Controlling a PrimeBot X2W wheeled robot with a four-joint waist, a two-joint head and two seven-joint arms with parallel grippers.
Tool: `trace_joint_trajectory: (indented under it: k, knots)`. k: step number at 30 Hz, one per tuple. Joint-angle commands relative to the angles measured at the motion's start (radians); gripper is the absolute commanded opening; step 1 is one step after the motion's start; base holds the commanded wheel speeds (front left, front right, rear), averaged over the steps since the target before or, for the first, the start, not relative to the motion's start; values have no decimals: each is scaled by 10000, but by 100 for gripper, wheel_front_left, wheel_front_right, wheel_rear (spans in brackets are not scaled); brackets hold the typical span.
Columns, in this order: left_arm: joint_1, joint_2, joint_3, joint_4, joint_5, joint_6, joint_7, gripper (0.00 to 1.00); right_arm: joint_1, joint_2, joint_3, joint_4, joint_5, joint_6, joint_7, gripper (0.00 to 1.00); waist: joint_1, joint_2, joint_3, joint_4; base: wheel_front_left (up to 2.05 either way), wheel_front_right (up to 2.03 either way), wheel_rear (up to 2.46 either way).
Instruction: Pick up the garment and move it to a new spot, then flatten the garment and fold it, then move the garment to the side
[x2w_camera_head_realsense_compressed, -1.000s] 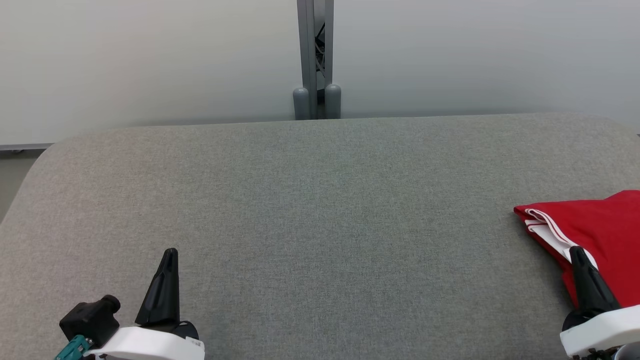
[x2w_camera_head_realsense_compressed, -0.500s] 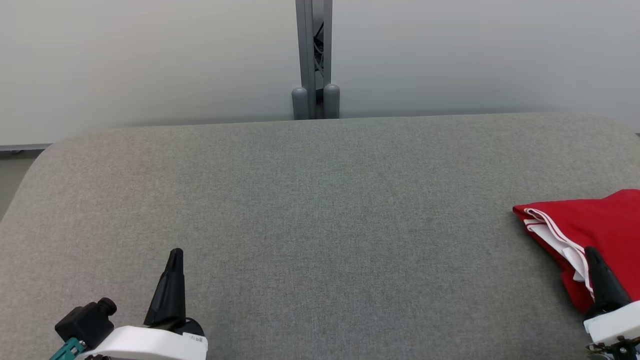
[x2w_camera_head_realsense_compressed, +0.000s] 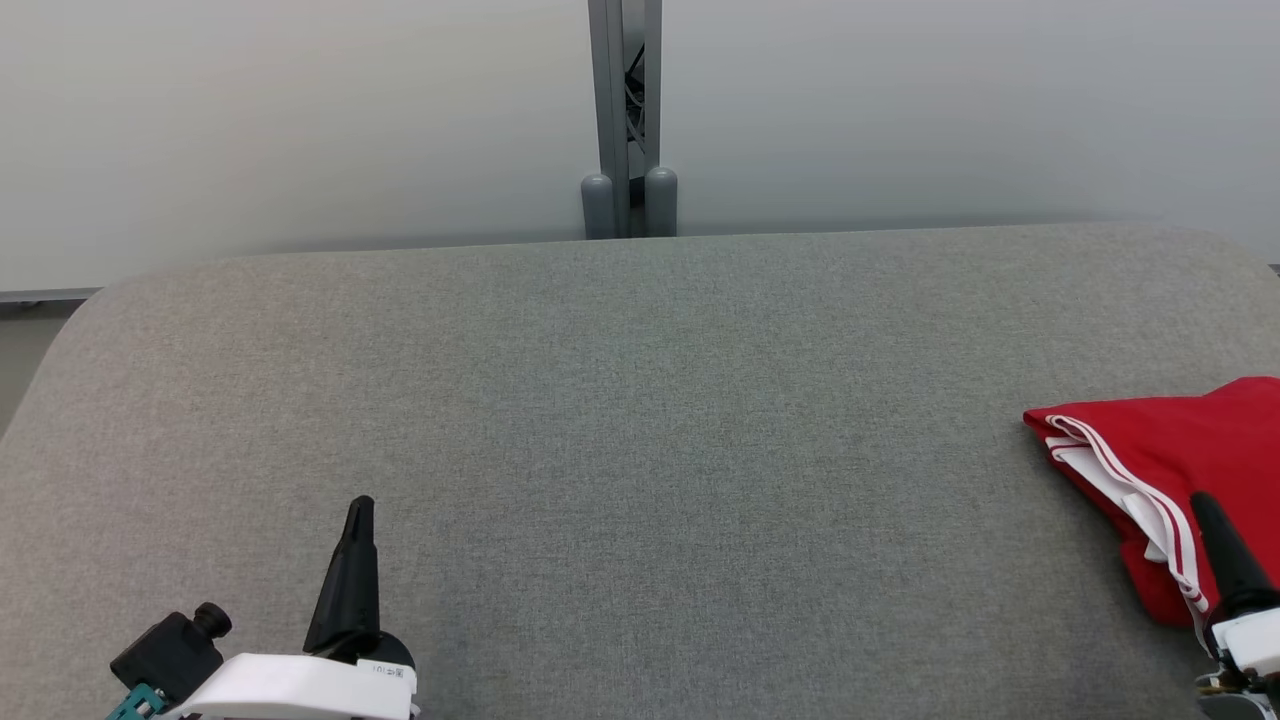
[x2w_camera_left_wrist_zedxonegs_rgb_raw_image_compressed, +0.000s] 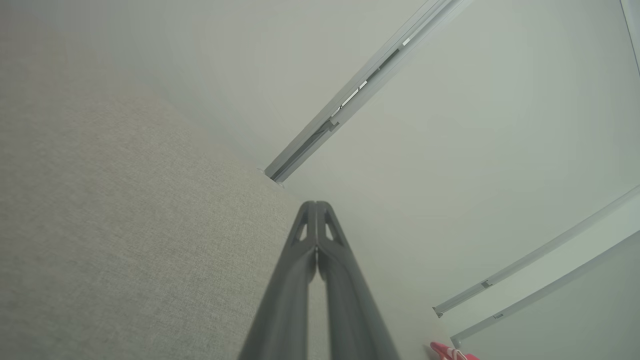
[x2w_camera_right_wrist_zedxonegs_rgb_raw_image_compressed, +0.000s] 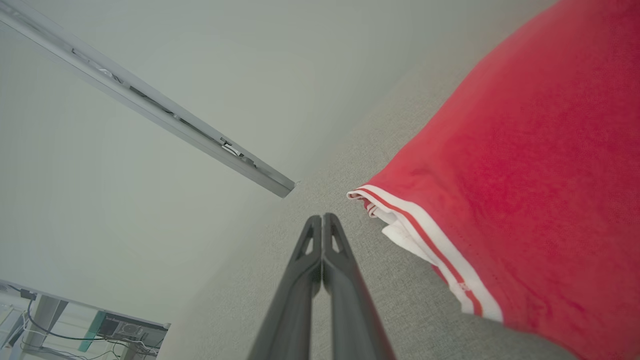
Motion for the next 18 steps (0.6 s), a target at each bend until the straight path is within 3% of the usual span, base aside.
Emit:
trace_joint_trajectory:
  k: [1, 18]
  knots:
    - [-133, 31, 61, -100, -195, -61, -26, 0, -248, -132, -110, -43, 237, -1, 91, 0, 0, -1, 0, -2, 0, 0, 0]
    - [-96, -278, 84, -84, -1811, -433, -32, 0, -623, -205, -800, 540, 2060, -1, 1042, 0, 0, -1, 11, -37, 0, 0, 0]
